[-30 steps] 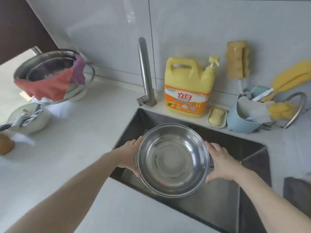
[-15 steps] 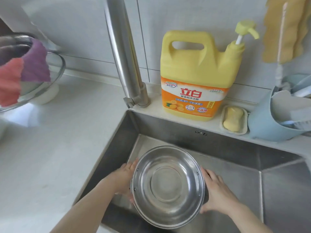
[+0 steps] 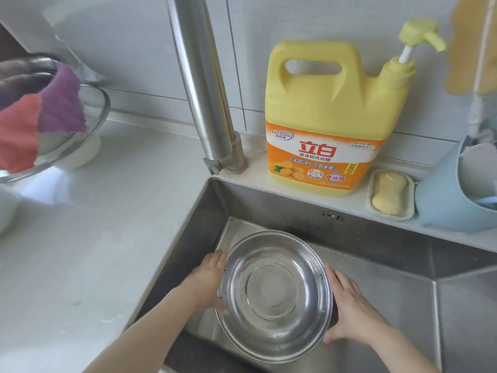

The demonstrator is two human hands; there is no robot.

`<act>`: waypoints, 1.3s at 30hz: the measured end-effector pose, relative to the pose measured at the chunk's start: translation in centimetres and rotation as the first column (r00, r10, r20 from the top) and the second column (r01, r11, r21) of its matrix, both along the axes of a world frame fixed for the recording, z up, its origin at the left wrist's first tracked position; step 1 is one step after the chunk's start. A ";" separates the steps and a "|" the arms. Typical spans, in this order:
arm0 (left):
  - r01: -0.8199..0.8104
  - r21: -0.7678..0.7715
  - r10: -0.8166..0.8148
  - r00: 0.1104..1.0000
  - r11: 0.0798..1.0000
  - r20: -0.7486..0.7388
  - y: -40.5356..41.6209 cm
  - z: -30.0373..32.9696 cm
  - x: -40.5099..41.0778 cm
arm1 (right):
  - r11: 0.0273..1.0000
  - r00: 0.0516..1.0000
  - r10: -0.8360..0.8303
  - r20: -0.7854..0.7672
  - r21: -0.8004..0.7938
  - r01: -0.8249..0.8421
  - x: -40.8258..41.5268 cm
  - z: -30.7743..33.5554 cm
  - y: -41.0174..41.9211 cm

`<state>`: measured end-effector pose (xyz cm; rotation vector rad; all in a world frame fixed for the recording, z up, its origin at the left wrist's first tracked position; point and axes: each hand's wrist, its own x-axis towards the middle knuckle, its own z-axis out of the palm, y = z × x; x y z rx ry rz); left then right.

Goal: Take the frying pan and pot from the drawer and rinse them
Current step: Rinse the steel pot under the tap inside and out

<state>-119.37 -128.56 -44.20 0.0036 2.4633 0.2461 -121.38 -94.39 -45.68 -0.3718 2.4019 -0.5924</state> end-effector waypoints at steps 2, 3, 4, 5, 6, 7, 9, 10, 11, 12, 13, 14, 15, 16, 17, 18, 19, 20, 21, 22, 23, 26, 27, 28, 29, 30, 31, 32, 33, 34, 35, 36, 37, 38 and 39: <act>-0.114 0.184 0.145 0.975 0.976 -0.168 1.0 2.4 -0.7 | 1.000 1.000 0.005 -0.004 -0.004 -0.005 0.0 0.2 -0.1; -0.155 0.275 0.237 0.926 0.949 -0.293 1.5 4.0 -1.2 | 1.000 1.000 0.008 -0.007 -0.001 -0.008 0.0 0.3 -0.1; -0.193 0.354 0.340 0.843 0.915 -0.418 1.8 5.4 -1.9 | 1.000 1.000 0.011 -0.010 0.002 -0.011 0.0 0.4 -0.2; -0.226 0.428 0.443 0.732 0.875 -0.518 2.1 6.8 -2.7 | 1.000 1.000 0.012 -0.012 0.004 -0.012 0.0 0.5 -0.2; -0.259 0.494 0.536 0.614 0.830 -0.579 2.2 8.0 -3.6 | 1.000 1.000 0.013 -0.014 0.005 -0.013 0.1 0.6 -0.3; -0.290 0.543 0.606 0.517 0.788 -0.604 2.1 9.0 -4.7 | 1.000 1.000 0.014 -0.017 0.006 -0.014 0.1 0.6 -0.3; -0.364 0.591 0.693 0.429 0.720 -0.579 2.0 10.8 -7.4 | 1.000 1.000 0.014 -0.019 0.004 -0.014 0.1 0.8 -0.3; -0.408 0.600 0.725 0.423 0.688 -0.543 2.1 11.5 -8.7 | 1.000 1.000 0.011 -0.018 0.000 -0.011 0.1 0.8 -0.3; -0.449 0.600 0.749 0.425 0.662 -0.508 2.1 12.1 -10.0 | 1.000 1.000 0.011 -0.019 -0.002 -0.011 0.1 0.7 -0.2; -0.485 0.596 0.768 0.431 0.640 -0.474 2.3 12.5 -11.1 | 1.000 1.000 0.012 -0.021 -0.002 -0.012 0.1 0.7 -0.2; -0.515 0.589 0.782 0.435 0.623 -0.447 2.5 12.8 -12.0 | 1.000 1.000 0.013 -0.023 -0.001 -0.013 0.2 0.6 -0.1; -0.542 0.582 0.795 0.429 0.606 -0.429 2.8 13.0 -12.7 | 1.000 1.000 0.013 -0.025 -0.001 -0.013 0.2 0.5 -0.1; -0.564 0.580 0.809 0.417 0.587 -0.414 3.1 13.1 -13.2 | 1.000 1.000 0.012 -0.026 -0.001 -0.012 0.2 0.5 0.0; -0.582 0.579 0.821 0.402 0.571 -0.406 3.3 13.1 -13.6 | 1.000 1.000 0.012 -0.027 -0.001 -0.012 0.2 0.4 0.0; -0.593 0.572 0.824 0.391 0.567 -0.410 3.4 13.1 -13.8 | 1.000 0.999 0.013 -0.029 -0.002 -0.013 0.2 0.4 0.0; -0.600 0.558 0.819 0.387 0.573 -0.424 3.4 12.9 -13.9 | 1.000 0.999 0.013 -0.030 -0.003 -0.013 0.2 0.3 0.1; -0.607 0.540 0.811 0.391 0.582 -0.434 3.3 12.8 -13.9 | 1.000 0.999 0.013 -0.030 -0.005 -0.014 0.1 0.3 0.1; -0.607 0.533 0.806 0.398 0.589 -0.438 3.2 12.7 -13.8 | 1.000 0.999 0.015 -0.031 -0.008 -0.015 0.1 0.2 0.1; -0.600 0.533 0.801 0.404 0.597 -0.442 3.0 12.7 -13.8 | 1.000 0.999 0.017 -0.033 -0.010 -0.017 0.1 0.2 0.1; -0.590 0.535 0.794 0.409 0.606 -0.449 2.7 12.7 -13.6 | 1.000 0.999 0.018 -0.035 -0.012 -0.019 0.1 0.1 0.1; -0.580 0.536 0.789 0.417 0.613 -0.451 2.4 12.7 -13.6 | 1.000 0.999 0.019 -0.036 -0.012 -0.019 0.1 0.1 0.1; -0.548 0.547 0.774 0.455 0.633 -0.439 2.2 13.0 -13.2 | 1.000 0.999 0.018 -0.037 -0.006 -0.019 0.1 -0.1 0.2; -0.535 0.566 0.779 0.453 0.627 -0.434 2.2 13.0 -13.1 | 1.000 0.999 0.018 -0.036 -0.007 -0.018 0.1 -0.1 0.3; -0.514 0.598 0.788 0.442 0.614 -0.429 2.3 12.9 -13.0 | 1.000 0.999 0.018 -0.033 -0.008 -0.018 0.1 -0.1 0.3; -0.496 0.636 0.803 0.429 0.592 -0.413 2.3 12.9 -12.9 | 1.000 0.999 0.018 -0.031 -0.010 -0.018 0.2 -0.1 0.3; -0.478 0.680 0.826 0.413 0.556 -0.384 2.5 13.0 -12.6 | 1.000 0.999 0.017 -0.030 -0.013 -0.017 0.2 -0.2 0.3; -0.468 0.713 0.844 0.403 0.522 -0.354 2.6 12.6 -12.1 | 1.000 0.999 0.016 -0.030 -0.015 -0.016 0.2 -0.2 0.3; -0.441 0.735 0.846 0.402 0.514 -0.350 2.8 12.2 -11.1 | 1.000 0.999 0.015 -0.028 -0.015 -0.016 0.2 -0.2 0.3; -0.411 0.731 0.825 0.417 0.545 -0.380 3.0 11.5 -9.9 | 1.000 1.000 0.015 -0.024 -0.014 -0.015 0.2 -0.3 0.4; -0.383 0.696 0.779 0.460 0.607 -0.426 2.9 10.3 -8.4 | 1.000 1.000 0.015 -0.018 -0.017 -0.015 0.2 -0.3 0.4; -0.363 0.638 0.715 0.525 0.679 -0.462 2.5 8.8 -6.8 | 1.000 1.000 0.014 -0.012 -0.023 -0.014 0.1 -0.4 0.5; -0.367 0.543 0.627 0.647 0.755 -0.434 2.1 7.2 -5.1 | 0.999 1.000 0.012 -0.006 -0.033 -0.012 0.1 -0.4 0.5; -0.350 0.431 0.515 0.777 0.832 -0.363 1.4 5.4 -3.5 | 0.999 1.000 0.008 -0.001 -0.046 -0.008 0.1 -0.5 0.6; -0.306 0.300 0.383 0.890 0.904 -0.246 0.6 3.8 -2.0 | 0.998 1.000 0.005 0.003 -0.056 -0.005 0.0 -0.5 0.6; -0.222 0.179 0.246 0.961 0.958 -0.128 -0.1 2.3 -0.8 | 0.998 1.000 0.005 0.006 -0.059 -0.005 0.0 -0.6 0.6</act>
